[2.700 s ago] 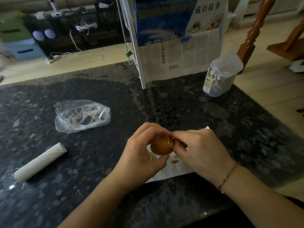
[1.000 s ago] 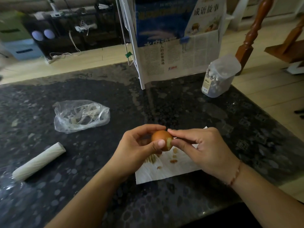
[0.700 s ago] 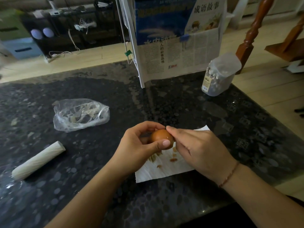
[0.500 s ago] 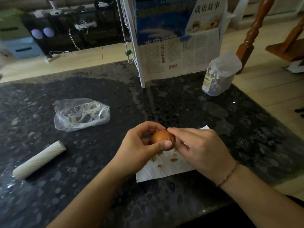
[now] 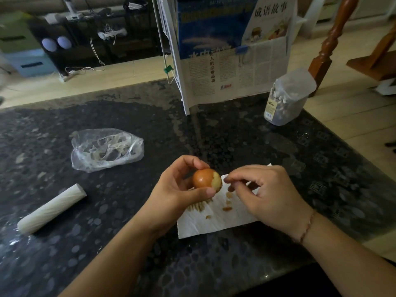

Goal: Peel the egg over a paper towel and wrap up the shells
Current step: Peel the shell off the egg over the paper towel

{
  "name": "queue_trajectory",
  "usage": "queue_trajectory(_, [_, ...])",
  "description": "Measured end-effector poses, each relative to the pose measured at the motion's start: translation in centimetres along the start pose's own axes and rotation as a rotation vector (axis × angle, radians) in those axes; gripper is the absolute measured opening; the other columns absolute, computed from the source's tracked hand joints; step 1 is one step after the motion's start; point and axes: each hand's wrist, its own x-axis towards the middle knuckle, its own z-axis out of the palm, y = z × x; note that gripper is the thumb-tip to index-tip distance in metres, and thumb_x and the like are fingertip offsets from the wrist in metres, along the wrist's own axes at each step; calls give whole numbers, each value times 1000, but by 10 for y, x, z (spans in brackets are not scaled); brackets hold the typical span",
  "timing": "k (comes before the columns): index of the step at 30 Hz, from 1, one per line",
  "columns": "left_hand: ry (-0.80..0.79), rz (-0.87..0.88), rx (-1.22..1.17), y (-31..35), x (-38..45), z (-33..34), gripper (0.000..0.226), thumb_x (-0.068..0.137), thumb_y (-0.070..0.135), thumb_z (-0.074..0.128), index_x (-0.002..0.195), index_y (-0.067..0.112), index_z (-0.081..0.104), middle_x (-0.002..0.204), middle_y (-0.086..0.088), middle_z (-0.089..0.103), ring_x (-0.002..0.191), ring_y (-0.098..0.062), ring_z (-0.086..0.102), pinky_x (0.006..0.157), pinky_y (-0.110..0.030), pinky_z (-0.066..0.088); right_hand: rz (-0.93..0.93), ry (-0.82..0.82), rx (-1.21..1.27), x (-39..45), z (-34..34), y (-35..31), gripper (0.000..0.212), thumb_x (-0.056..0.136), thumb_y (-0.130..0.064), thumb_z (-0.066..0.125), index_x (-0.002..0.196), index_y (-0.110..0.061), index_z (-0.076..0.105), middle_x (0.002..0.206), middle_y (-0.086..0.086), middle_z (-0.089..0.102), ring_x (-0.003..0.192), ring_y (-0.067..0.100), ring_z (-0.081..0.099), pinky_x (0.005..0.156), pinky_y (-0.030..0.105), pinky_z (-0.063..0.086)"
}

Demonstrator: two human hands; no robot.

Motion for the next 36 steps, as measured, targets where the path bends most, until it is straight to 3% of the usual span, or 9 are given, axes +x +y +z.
queue_trajectory(2, [1, 9, -1, -2, -1, -1, 47, 60, 3, 84, 99, 19, 62, 105, -2, 66, 95, -21, 66, 81, -35, 57, 6, -54, -25, -1, 1, 1, 19, 80, -4, 68, 86, -18, 79, 91, -13, 74, 87, -4, 67, 78, 8, 49])
queue_trajectory(5, [-13, 28, 15, -2, -2, -1, 51, 60, 0, 83, 102, 19, 61, 103, -1, 65, 94, -20, 66, 78, -32, 56, 27, -69, -12, -1, 0, -1, 11, 79, -20, 68, 81, -24, 78, 87, -18, 73, 85, -4, 67, 70, 4, 44])
queue_trajectory(7, [-12, 35, 43, -3, -2, 0, 54, 60, 0, 84, 105, 16, 59, 105, -6, 63, 97, -30, 65, 82, -41, 56, 35, -41, 11, 0, -1, -2, 9, 79, -28, 69, 80, -25, 77, 82, -19, 72, 80, -2, 67, 66, 6, 43])
queue_trajectory(10, [-17, 41, 95, -5, -2, 0, 54, 64, -6, 82, 108, 11, 56, 111, -23, 61, 110, -48, 59, 90, -55, 52, 54, 9, 90, 0, -2, -2, 8, 79, -24, 73, 86, -25, 76, 81, -20, 72, 79, -4, 67, 66, 5, 47])
queue_trajectory(15, [7, 62, 142, -4, 1, 2, 51, 65, -8, 80, 106, 15, 59, 111, -12, 67, 114, -38, 62, 90, -46, 55, 54, -18, -7, 1, -4, -3, 19, 84, -42, 64, 90, -28, 76, 85, -20, 72, 83, -4, 66, 67, 5, 45])
queue_trajectory(20, [-1, 47, 185, -2, 1, 1, 54, 65, -2, 84, 110, 15, 59, 113, -12, 63, 108, -31, 66, 84, -40, 56, -13, -16, -93, -1, -2, -4, 23, 85, -19, 67, 107, -25, 73, 97, -15, 73, 88, -3, 67, 73, 4, 46])
queue_trajectory(23, [2, 41, 229, -1, 1, 2, 53, 65, 1, 84, 109, 18, 60, 115, -14, 64, 112, -31, 65, 87, -41, 57, -29, -15, -174, -1, -2, -2, 31, 80, -2, 63, 101, -22, 75, 94, -11, 74, 85, 2, 67, 73, 19, 55])
queue_trajectory(29, [17, 59, 218, 0, 0, 3, 53, 61, 7, 85, 107, 14, 60, 114, -21, 64, 110, -35, 65, 90, -48, 56, -50, -14, -131, -1, -3, -7, 15, 86, -29, 59, 83, -25, 74, 79, -16, 70, 73, -1, 63, 64, 18, 51])
queue_trajectory(36, [-9, 61, 220, 3, 0, 3, 49, 62, 9, 84, 105, 15, 62, 112, -14, 67, 110, -34, 65, 90, -45, 56, -74, 13, -162, 0, -1, -7, 21, 87, -35, 59, 92, -24, 75, 85, -13, 73, 75, 2, 66, 63, 25, 55])
